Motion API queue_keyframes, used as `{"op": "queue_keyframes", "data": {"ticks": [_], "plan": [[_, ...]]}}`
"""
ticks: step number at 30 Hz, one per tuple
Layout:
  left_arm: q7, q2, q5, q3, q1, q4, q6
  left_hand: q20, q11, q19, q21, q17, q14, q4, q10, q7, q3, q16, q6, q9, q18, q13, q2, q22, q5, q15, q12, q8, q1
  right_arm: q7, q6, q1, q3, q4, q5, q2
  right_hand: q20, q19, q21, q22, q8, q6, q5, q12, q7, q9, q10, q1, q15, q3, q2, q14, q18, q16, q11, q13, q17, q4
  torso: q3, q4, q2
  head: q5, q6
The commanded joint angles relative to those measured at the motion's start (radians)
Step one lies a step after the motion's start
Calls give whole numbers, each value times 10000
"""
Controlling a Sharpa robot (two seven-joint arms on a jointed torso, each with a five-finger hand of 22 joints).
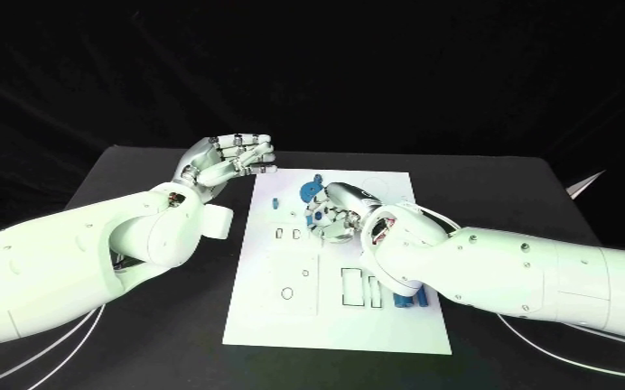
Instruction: Assemble the parts on the task board
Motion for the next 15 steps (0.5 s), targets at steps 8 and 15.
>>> {"op": "queue_keyframes", "data": {"ticks": [8, 15], "plan": [[21, -3, 0, 8, 11, 30, 60, 37, 21, -21, 64, 17, -47, 43, 74, 423, 29, -47, -47, -15, 101, -9, -66, -13, 42, -2, -68, -54, 65, -507, 247, -195, -20, 14, -947, 186, -82, 1063, 46, 2632, 69, 67, -73, 19, -8, 85, 725, -90, -60, -5, 0, 977, -144, 46, -69, 2307, 2331, 3, 11, -7, 10, 38, -54], [16, -10, 0, 8, 11, 39, 73, 37, 21, -21, 64, 17, -47, 43, 74, 423, 29, -47, -47, -15, 101, -9, -66, -13, 42, -2, -68, -54, 65, -582, 182, -303, -32, -21, -1119, 282, -87, 1063, 46, 2632, 68, 55, -96, 25, -12, 92, 730, -170, -64, -41, -58, 976, -144, 45, -73, 2312, 2328, 8, 13, -4, 10, 53, -93]]}}
